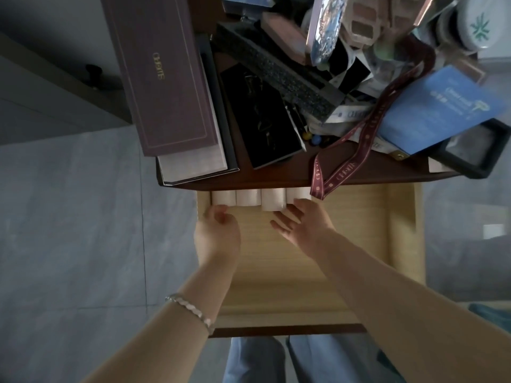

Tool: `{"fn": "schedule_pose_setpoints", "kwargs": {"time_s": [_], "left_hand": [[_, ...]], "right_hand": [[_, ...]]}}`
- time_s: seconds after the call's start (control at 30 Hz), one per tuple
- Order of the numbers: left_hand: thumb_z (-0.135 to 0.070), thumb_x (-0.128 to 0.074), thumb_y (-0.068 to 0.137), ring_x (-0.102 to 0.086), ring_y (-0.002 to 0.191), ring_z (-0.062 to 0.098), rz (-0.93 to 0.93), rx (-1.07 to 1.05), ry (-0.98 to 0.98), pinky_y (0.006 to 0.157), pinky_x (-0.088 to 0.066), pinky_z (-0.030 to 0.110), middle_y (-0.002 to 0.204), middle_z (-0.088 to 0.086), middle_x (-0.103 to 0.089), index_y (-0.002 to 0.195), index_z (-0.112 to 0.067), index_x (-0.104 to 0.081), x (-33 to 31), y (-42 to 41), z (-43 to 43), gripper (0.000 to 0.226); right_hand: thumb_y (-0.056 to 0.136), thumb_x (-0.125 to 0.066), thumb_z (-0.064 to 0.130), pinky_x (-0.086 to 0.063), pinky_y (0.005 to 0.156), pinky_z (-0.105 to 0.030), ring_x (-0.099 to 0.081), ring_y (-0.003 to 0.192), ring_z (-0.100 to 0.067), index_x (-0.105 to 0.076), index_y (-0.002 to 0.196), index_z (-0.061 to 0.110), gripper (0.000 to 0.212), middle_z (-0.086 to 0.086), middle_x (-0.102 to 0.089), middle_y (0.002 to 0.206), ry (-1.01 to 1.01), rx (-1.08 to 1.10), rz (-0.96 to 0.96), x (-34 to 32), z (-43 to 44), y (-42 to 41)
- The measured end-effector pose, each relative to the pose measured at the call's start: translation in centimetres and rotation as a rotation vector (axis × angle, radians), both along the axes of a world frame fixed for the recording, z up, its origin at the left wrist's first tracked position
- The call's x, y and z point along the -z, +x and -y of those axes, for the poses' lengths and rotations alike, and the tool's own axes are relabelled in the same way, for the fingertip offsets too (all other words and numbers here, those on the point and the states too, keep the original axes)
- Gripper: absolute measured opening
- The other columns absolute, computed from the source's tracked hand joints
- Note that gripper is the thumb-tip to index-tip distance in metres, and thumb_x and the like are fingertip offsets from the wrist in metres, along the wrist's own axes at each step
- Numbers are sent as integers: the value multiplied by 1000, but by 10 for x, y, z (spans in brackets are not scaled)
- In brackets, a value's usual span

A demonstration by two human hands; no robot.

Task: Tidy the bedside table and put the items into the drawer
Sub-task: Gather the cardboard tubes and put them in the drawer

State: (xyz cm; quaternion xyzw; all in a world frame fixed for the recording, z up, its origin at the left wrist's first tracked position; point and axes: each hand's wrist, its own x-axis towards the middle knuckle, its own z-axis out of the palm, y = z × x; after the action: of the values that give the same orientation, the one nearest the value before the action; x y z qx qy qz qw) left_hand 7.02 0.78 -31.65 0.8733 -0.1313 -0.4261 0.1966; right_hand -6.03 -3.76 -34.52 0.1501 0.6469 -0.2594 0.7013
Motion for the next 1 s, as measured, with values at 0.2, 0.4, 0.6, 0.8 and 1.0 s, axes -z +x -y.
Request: {"fn": "schedule_pose_setpoints", "kwargs": {"time_s": [0.2, 0.4, 0.6, 0.8, 1.0], "left_hand": [[-19, -52, 91, -43, 119, 33, 266, 349, 196, 97, -42, 45, 133, 15, -43, 138, -11, -32, -1, 26, -12, 52], [-14, -41, 95, -59, 78, 29, 233, 390, 177, 67, -50, 38, 97, 13, -61, 105, -8, -55, 9, 37, -16, 17], [-19, -39, 96, -48, 116, 31, 276, 683, 449, 89, -44, 41, 130, 14, -46, 135, -7, -34, -11, 31, -8, 41], [-22, -37, 94, -59, 79, 17, 121, 974, 206, 63, -50, 30, 92, 3, -61, 104, -17, -56, -89, 10, 7, 22], [-20, -39, 95, -56, 78, 13, 175, 1105, -210, 65, -43, 27, 98, -6, -57, 111, -23, -55, -178, 6, 74, 23]], "right_hand": [[94, -45, 6, -39, 100, -52, -42, 121, -48, -38, 126, -3, 35, -33, -43, 125, 125, 312, 168, -7, -7, 17], [93, -34, -5, -43, 92, -42, -53, 112, -29, -47, 117, -5, 28, -19, -55, 113, 3, 69, 181, -7, -1, 45], [93, -30, -6, -42, 98, -40, -52, 119, -28, -31, 138, -2, 44, -18, -49, 133, -10, -444, -4, -25, -10, 27], [94, -39, 7, -41, 102, -43, -51, 118, -36, -52, 123, -3, 33, -23, -54, 126, -217, -1365, -315, -94, 4, 4], [90, -46, 16, -48, 62, -25, -61, 73, -15, -64, 93, 22, 19, 2, -64, 82, -654, -1500, -600, -202, 65, -19]]}}
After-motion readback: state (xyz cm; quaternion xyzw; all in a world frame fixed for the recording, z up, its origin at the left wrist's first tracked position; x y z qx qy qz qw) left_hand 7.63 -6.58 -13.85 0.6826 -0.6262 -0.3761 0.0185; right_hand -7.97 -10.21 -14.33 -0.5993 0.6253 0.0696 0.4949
